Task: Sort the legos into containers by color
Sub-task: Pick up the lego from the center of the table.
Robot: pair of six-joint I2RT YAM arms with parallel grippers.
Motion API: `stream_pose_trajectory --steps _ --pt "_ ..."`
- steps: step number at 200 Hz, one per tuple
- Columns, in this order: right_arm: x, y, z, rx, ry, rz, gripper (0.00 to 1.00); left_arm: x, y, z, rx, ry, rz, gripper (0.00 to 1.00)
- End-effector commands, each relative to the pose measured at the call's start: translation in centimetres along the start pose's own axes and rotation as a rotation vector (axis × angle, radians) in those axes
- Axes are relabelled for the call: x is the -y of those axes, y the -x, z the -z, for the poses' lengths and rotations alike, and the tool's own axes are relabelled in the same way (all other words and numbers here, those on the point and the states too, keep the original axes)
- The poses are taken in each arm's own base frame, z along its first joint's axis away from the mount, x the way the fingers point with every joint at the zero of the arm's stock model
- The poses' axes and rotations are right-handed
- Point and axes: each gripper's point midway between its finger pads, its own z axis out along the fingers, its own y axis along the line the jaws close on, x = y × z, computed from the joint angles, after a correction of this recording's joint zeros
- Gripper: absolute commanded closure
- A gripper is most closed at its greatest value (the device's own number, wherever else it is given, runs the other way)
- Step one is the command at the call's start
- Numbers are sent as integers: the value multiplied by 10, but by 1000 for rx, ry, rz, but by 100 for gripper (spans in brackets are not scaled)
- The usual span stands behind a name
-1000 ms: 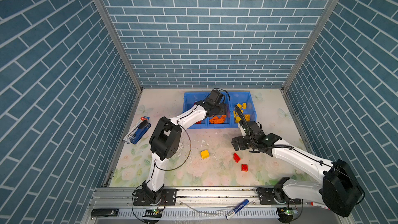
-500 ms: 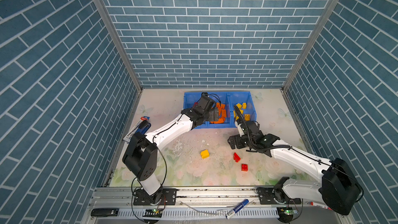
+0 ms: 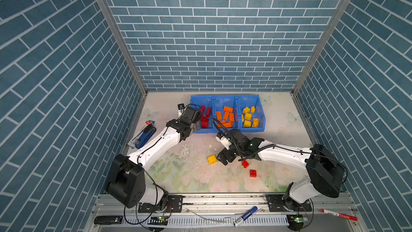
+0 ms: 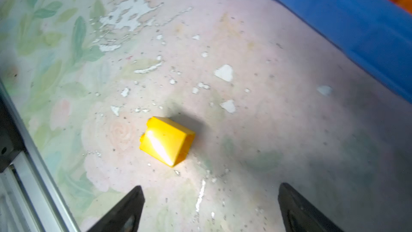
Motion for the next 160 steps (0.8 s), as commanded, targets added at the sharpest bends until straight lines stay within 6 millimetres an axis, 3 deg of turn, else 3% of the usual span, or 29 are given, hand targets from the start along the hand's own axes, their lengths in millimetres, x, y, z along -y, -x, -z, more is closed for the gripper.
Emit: stream_pose_trajectory --steps 1,45,92,114,123,140,160 --pt "-23 15 -10 -4 98 241 7 -35 -2 1 -1 122 55 1" --pt "-36 17 -33 -46 198 577 10 -71 -4 7 27 221 143 1" --pt "-38 -2 -49 -173 281 747 13 -85 -7 16 48 227 187 1" --pt "-38 -2 -53 -192 294 761 17 -85 -8 16 47 219 180 1" --pt "-39 -1 -55 -199 304 757 23 -83 -9 16 43 213 173 1" --pt "-39 2 -61 -193 299 740 44 -78 -9 13 33 189 160 1" --pt "-39 3 -63 -190 300 738 54 -72 -9 11 19 170 147 1"
